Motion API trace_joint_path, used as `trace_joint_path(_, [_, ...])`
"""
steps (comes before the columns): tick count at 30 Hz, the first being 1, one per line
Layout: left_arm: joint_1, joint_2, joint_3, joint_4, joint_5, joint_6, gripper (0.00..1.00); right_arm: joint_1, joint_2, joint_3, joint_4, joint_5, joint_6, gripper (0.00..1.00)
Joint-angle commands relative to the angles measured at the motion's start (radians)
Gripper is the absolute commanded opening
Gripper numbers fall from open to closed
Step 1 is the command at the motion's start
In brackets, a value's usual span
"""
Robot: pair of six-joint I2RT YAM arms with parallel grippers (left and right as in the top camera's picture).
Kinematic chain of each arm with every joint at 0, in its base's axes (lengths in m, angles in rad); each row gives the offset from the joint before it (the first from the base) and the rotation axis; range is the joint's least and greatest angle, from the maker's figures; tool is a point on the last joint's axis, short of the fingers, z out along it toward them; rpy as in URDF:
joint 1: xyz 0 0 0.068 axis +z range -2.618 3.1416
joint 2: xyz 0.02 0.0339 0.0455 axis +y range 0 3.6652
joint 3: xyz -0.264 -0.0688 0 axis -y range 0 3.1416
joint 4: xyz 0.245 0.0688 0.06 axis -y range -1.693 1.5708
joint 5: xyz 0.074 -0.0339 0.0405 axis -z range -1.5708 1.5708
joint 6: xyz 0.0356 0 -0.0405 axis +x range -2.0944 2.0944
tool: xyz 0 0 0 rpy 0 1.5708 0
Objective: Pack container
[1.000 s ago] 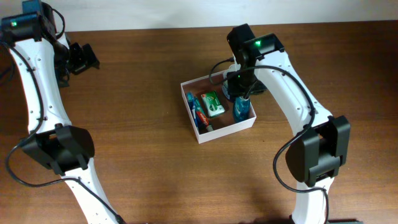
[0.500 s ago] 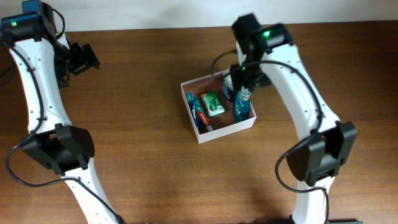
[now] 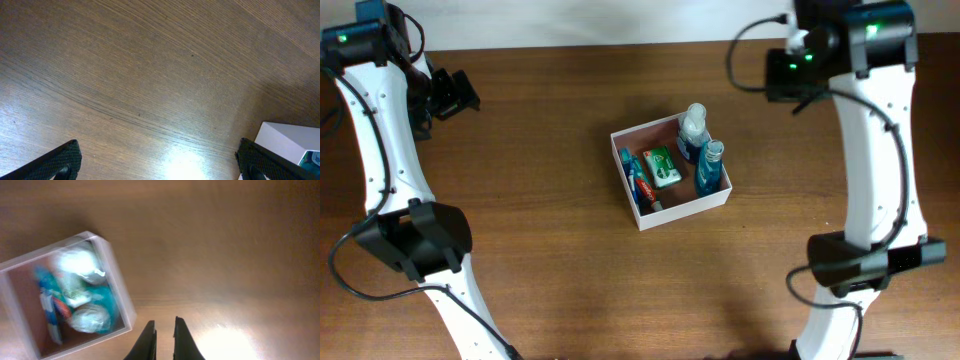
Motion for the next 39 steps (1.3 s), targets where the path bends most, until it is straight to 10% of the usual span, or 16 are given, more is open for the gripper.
trace_joint_path(1, [0.003, -0.031, -0.005, -0.001, 0.010, 0.016, 0.99, -0.065, 0.018, -0.149, 0.024, -0.053, -0.015, 0.04])
trace_joint_path(11, [0.003, -0.031, -0.005, -0.001, 0.010, 0.016, 0.99, -0.082, 0.018, -0.611, 0.333, -0.412, -0.097, 0.04])
trace_joint_path(39, [0.003, -0.031, -0.005, -0.001, 0.010, 0.016, 0.99, -0.073, 0.018, -0.863, 0.590, -0.603, -0.089, 0.04])
